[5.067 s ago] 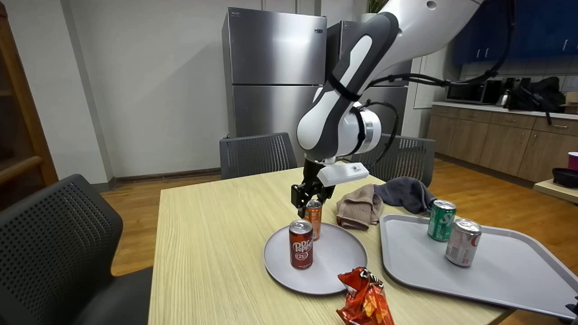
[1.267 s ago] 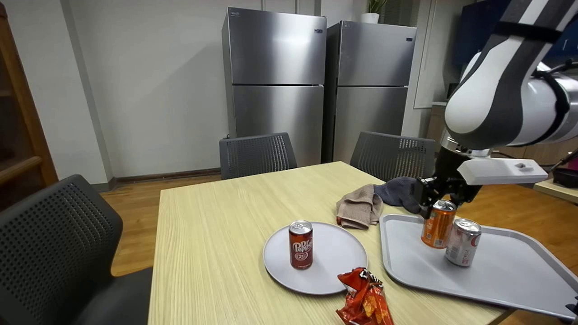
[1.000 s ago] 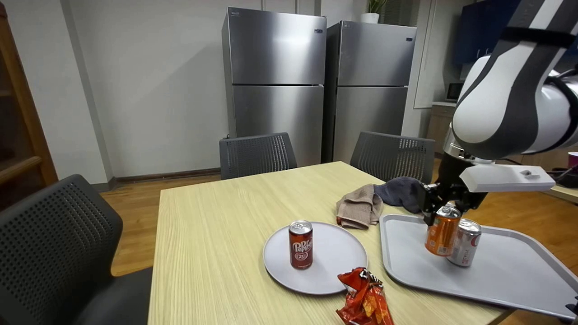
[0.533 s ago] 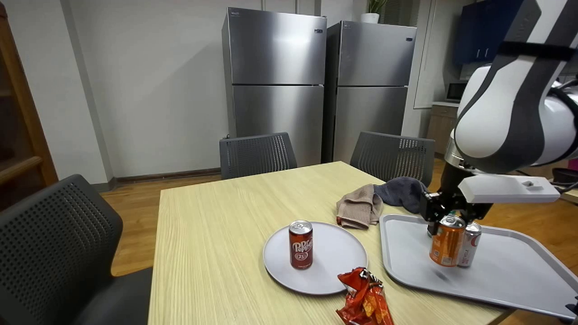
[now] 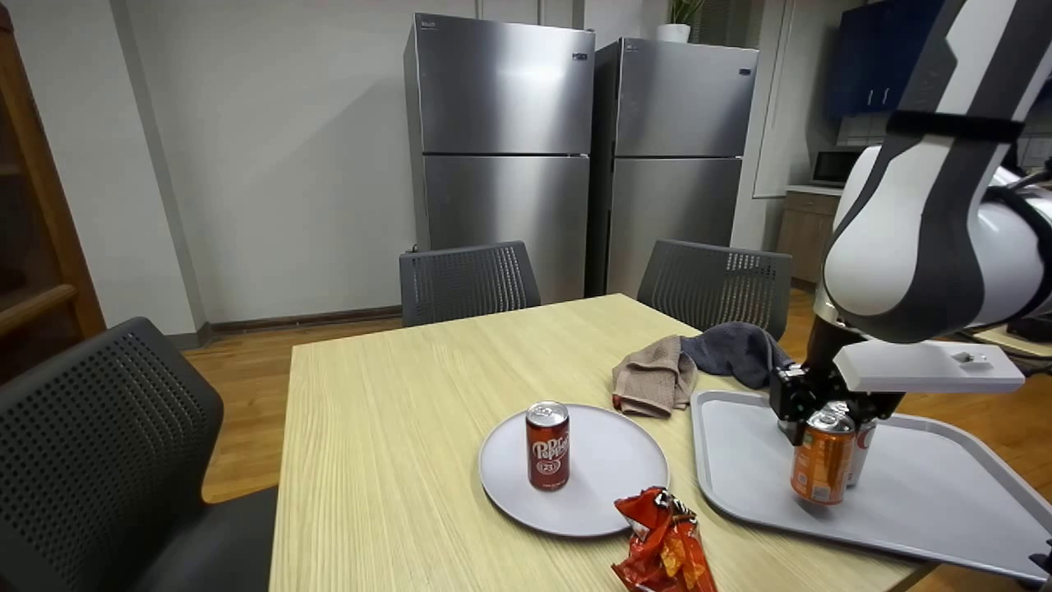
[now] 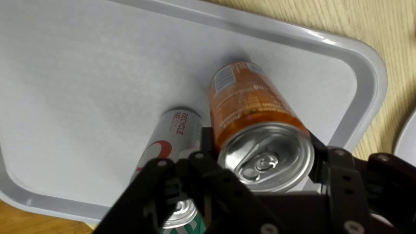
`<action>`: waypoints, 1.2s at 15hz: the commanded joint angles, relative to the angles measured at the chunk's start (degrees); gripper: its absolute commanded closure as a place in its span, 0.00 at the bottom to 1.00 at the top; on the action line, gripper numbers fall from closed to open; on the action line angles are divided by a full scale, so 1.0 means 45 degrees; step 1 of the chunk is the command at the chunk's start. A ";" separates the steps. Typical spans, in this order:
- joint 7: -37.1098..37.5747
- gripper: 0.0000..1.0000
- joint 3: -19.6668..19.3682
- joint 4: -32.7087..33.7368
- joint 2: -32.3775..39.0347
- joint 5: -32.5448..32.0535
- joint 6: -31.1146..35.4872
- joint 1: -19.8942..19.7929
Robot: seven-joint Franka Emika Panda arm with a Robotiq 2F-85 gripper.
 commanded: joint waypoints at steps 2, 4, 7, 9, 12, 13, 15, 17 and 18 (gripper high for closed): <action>0.0074 0.62 0.0028 0.0028 0.0267 0.0629 0.0369 0.0032; 0.0037 0.62 0.0120 0.0069 0.0358 0.0837 0.0352 -0.0094; 0.0025 0.62 0.0099 0.0138 0.0564 0.1041 0.0463 -0.0075; -0.0005 0.62 0.0157 0.0200 0.0624 0.1128 0.0470 -0.0135; 0.0016 0.62 0.0238 0.0260 0.0690 0.1261 0.0471 -0.0163; 0.0023 0.62 0.0277 0.0283 0.0725 0.1299 0.0454 -0.0182; 0.0025 0.62 0.0290 0.0322 0.0816 0.1342 0.0463 -0.0170; 0.0017 0.62 0.0285 0.0346 0.0853 0.1370 0.0463 -0.0171; 0.0024 0.62 0.0242 0.0374 0.0892 0.1378 0.0465 -0.0141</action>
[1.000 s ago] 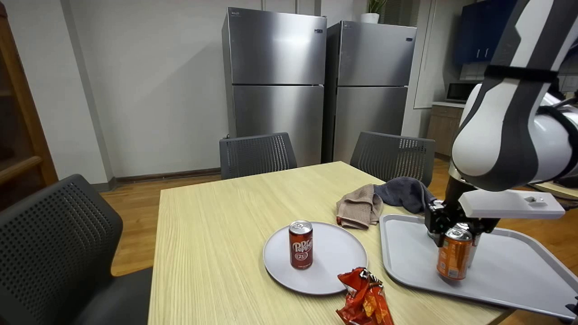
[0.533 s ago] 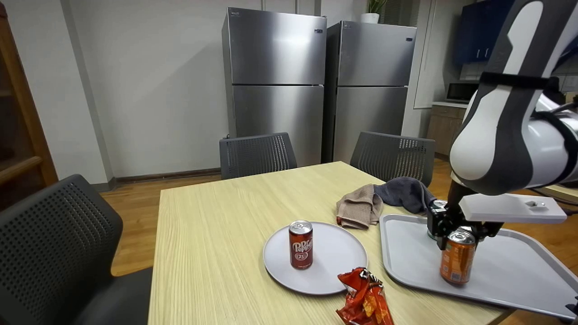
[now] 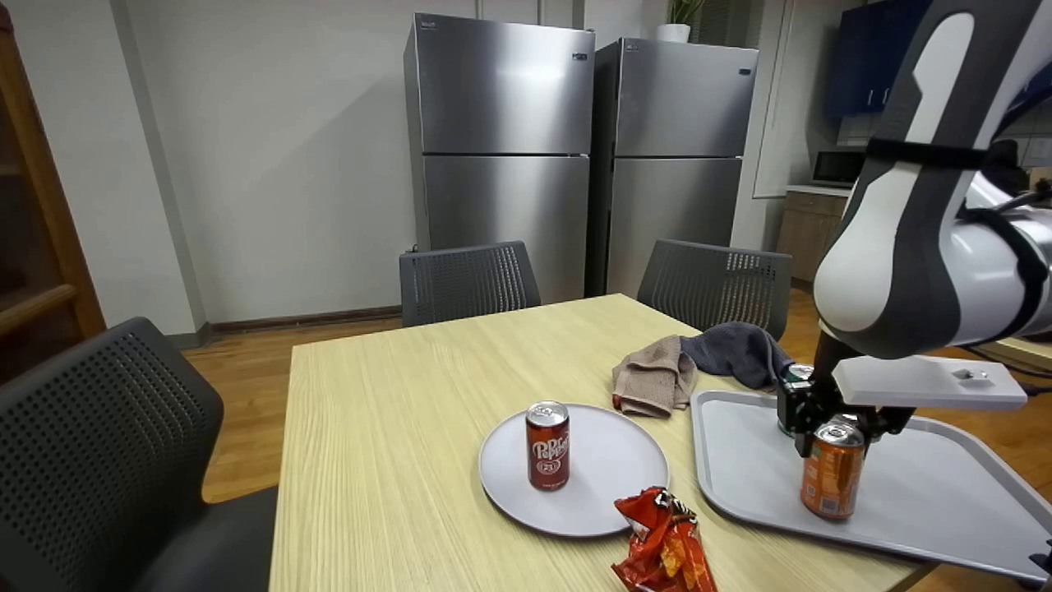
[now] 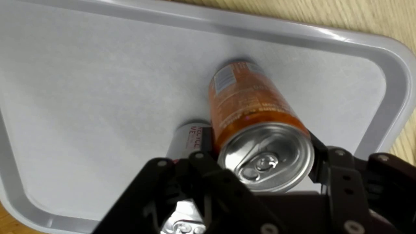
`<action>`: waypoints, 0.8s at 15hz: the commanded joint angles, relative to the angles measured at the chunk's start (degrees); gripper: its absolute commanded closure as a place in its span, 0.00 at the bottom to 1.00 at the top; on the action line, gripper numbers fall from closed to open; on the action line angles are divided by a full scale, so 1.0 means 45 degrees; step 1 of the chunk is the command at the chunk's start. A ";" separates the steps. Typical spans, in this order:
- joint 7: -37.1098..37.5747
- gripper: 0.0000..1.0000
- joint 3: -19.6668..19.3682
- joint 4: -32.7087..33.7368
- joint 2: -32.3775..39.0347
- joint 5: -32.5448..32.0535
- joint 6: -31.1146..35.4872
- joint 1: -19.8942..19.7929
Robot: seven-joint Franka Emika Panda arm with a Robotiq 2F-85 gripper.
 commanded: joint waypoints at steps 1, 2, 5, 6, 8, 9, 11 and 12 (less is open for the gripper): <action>0.0028 0.62 0.0184 0.0184 0.0116 0.0250 0.0172 -0.0128; 0.0031 0.62 0.0143 0.0199 0.0141 0.0251 0.0147 -0.0094; 0.0016 0.06 0.0125 0.0232 0.0022 0.0256 0.0061 -0.0098; -0.0005 0.01 0.0113 0.0243 -0.0058 0.0240 0.0060 -0.0094; -0.0010 0.00 0.0048 0.0265 -0.0235 0.0228 -0.0020 -0.0029; -0.0026 0.00 -0.0026 0.0271 -0.0336 0.0206 -0.0062 0.0044; -0.0083 0.00 -0.0247 0.0263 -0.0602 0.0129 -0.0208 0.0264; -0.0128 0.00 -0.0288 0.0243 -0.0779 0.0085 -0.0309 0.0298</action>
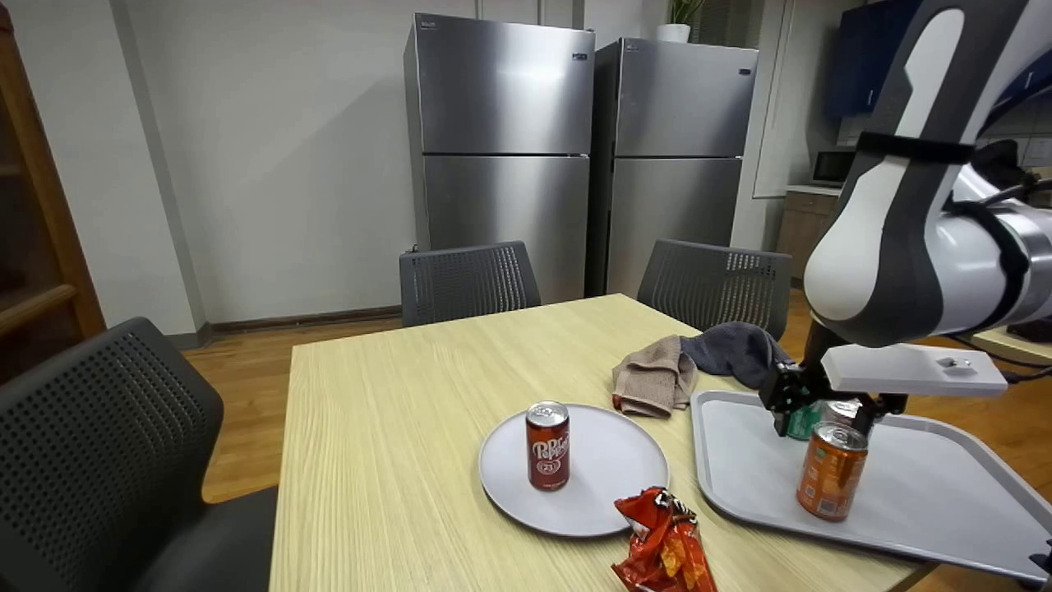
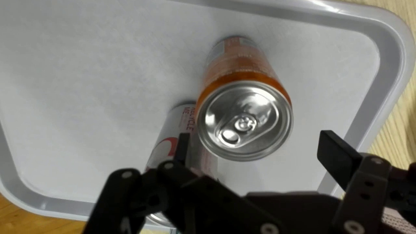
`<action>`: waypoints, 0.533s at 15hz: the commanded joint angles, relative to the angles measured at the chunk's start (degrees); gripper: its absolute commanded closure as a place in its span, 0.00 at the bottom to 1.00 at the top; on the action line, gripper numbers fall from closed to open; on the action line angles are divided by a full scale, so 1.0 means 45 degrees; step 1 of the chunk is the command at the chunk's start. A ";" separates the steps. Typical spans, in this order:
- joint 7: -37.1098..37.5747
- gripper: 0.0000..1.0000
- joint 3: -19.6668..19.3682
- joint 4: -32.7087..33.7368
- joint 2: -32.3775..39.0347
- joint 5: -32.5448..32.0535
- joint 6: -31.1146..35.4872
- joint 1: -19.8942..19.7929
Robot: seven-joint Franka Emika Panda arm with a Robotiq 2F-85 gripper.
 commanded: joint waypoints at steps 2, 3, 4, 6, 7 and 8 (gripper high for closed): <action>-0.0347 0.00 0.0005 -0.0163 -0.1332 -0.0132 -0.1044 -0.0016; -0.0351 0.00 -0.0060 -0.0186 -0.1574 -0.0247 -0.1244 0.0032; -0.0350 0.00 -0.0061 -0.0208 -0.1826 -0.0368 -0.1415 0.0017; -0.0412 0.00 -0.0143 -0.0250 -0.2318 -0.0473 -0.1745 0.0159; -0.0439 0.00 -0.0052 -0.0244 -0.2550 -0.0506 -0.1927 0.0097; -0.0469 0.00 -0.0009 -0.0225 -0.2751 -0.0512 -0.2089 0.0117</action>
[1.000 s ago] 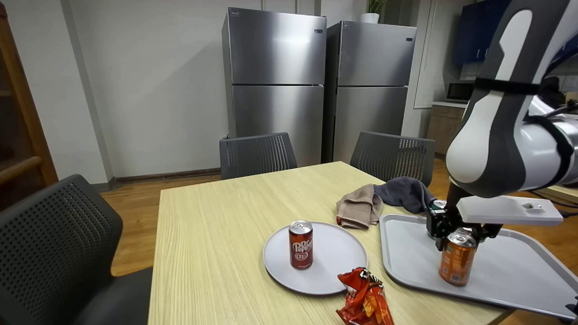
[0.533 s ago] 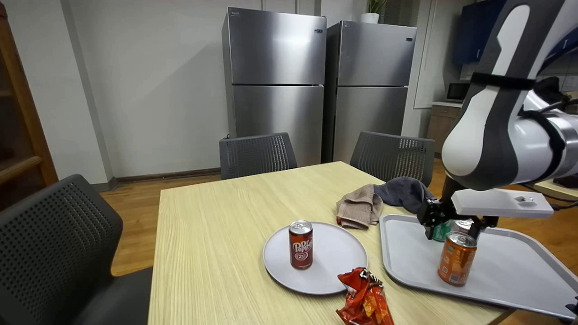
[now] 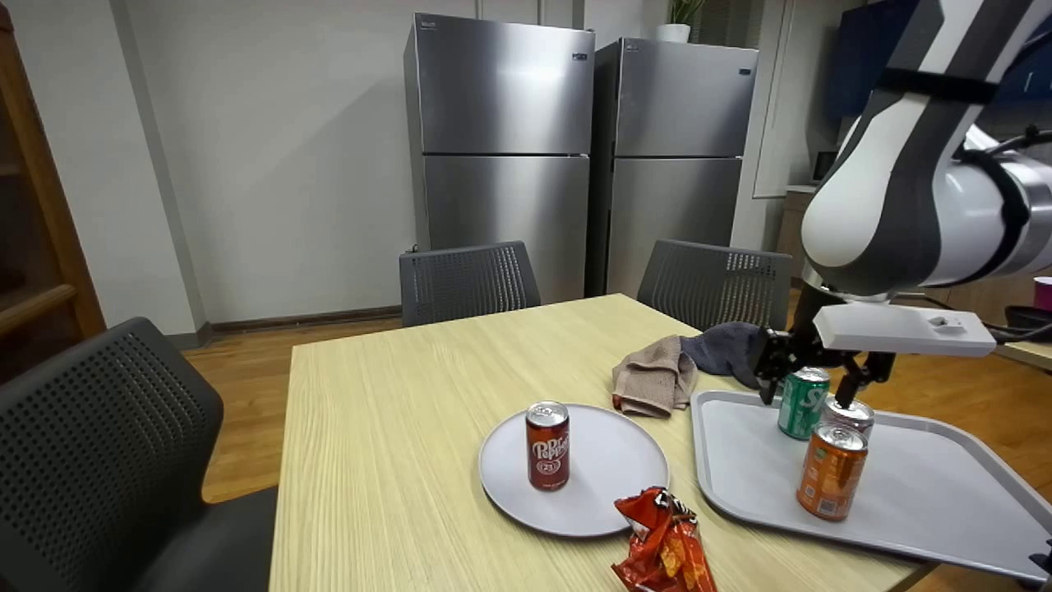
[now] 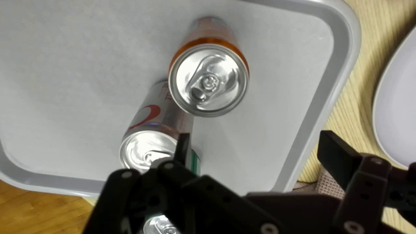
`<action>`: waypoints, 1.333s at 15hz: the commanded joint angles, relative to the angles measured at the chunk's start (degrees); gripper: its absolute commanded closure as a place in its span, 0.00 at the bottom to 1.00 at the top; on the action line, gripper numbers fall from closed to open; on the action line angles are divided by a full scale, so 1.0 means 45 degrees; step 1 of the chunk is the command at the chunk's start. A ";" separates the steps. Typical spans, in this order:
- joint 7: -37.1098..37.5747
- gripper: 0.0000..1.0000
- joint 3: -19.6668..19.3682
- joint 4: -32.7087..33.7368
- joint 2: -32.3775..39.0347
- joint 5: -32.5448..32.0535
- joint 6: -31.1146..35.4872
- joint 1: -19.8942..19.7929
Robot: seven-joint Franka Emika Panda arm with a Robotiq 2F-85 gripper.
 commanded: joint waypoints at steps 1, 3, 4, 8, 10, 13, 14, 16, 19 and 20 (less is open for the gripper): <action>-0.0360 0.00 0.0069 -0.0204 -0.1355 -0.0205 -0.1042 0.0071; -0.0329 0.00 -0.0009 -0.0145 -0.1651 -0.0381 -0.1231 0.0317; -0.0291 0.00 0.0076 -0.0121 -0.1813 -0.0377 -0.1334 0.0394; -0.0121 0.00 0.1567 -0.0042 -0.2367 -0.0563 -0.1504 -0.0392; -0.0412 0.00 0.2436 0.0076 -0.2499 -0.0188 -0.1574 -0.0598; -0.0473 0.00 0.3561 0.0393 -0.2378 0.0098 -0.1670 -0.0769; -0.0450 0.00 0.3840 0.0546 -0.2250 0.0110 -0.1627 -0.0778; -0.0463 0.00 0.4280 0.0830 -0.2047 0.0168 -0.1606 -0.0790; -0.0415 0.00 0.4682 0.1258 -0.1687 0.0077 -0.1557 -0.0764; -0.0385 0.00 0.4769 0.1429 -0.1497 0.0016 -0.1525 -0.0749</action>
